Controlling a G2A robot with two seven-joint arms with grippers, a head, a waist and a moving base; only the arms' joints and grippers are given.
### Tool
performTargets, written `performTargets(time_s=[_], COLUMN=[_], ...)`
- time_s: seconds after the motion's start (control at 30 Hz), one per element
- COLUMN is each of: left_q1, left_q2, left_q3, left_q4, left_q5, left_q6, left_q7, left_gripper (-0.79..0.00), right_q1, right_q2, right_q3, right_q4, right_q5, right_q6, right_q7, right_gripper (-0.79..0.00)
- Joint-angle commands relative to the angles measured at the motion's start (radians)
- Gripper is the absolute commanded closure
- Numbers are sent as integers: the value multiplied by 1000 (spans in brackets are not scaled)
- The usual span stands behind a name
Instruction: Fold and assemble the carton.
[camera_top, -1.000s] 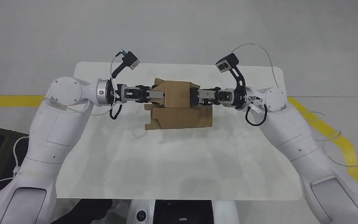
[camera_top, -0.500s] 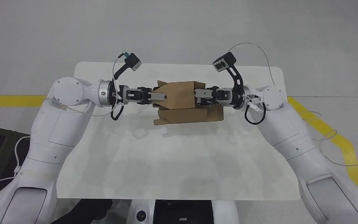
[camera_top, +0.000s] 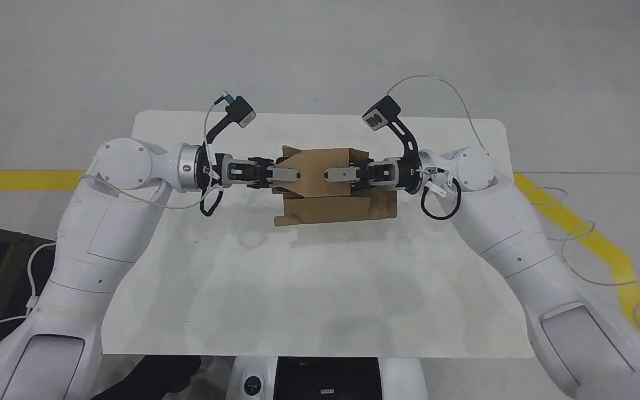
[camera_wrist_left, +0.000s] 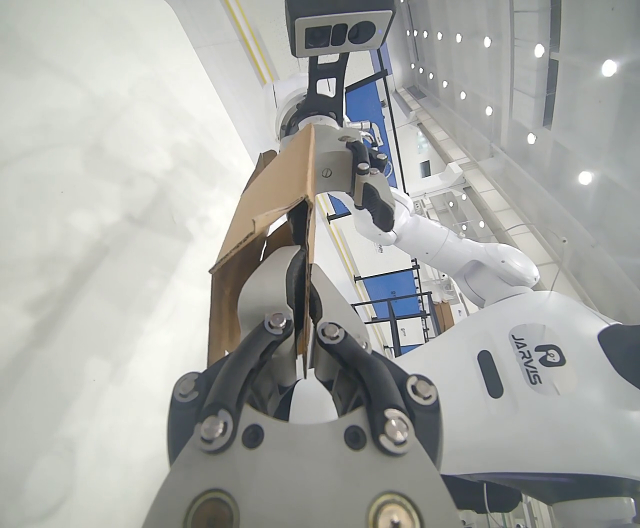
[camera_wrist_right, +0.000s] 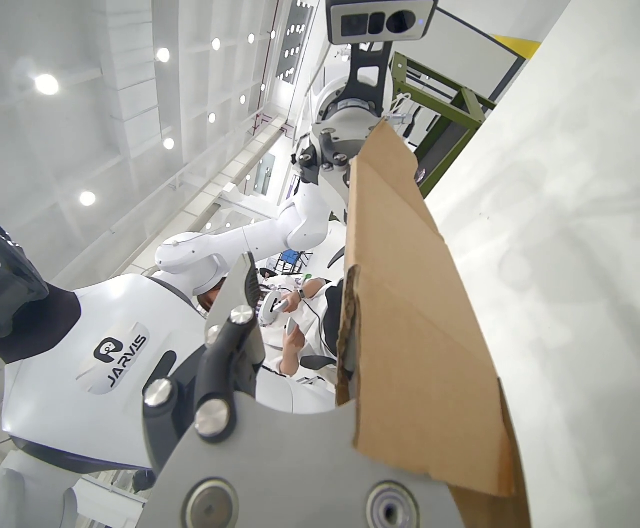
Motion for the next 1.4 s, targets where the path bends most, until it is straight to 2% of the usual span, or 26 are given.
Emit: performTargets(time_s=[0.0,0.37,0.47,0.5,0.57,0.6,0.63,1.0,1.37], left_q1=[0,3,4,4,4,3,3,6,2], left_q2=[0,2,2,2,2,2,2,-1,-7], left_q3=[0,-3,-4,-4,-6,-8,-10,-15,-25], left_q4=[-1,-1,-1,0,3,5,7,11,0], left_q5=[-1,-2,-4,-5,-11,-13,-18,-131,-259], left_q6=[0,6,6,5,7,9,11,52,134], left_q7=[0,-6,-7,-8,-8,-7,-6,-35,-49], left_gripper=[0,0,0,-40,-311,-720,-785,-785,-785], right_q1=[6,15,14,14,15,17,18,38,54], right_q2=[-3,-7,-7,-7,-7,-8,-8,-18,-32], right_q3=[-7,-18,-18,-18,-20,-21,-22,-41,-61], right_q4=[7,41,42,42,43,46,49,90,115], right_q5=[-10,-41,-42,-41,-44,-46,-47,-90,-129], right_q6=[0,-11,-10,-10,-10,-10,-10,-31,-53], right_q7=[0,-12,-10,-10,-10,-10,-10,-31,-53], right_gripper=[-329,-15,0,0,0,0,0,0,0])
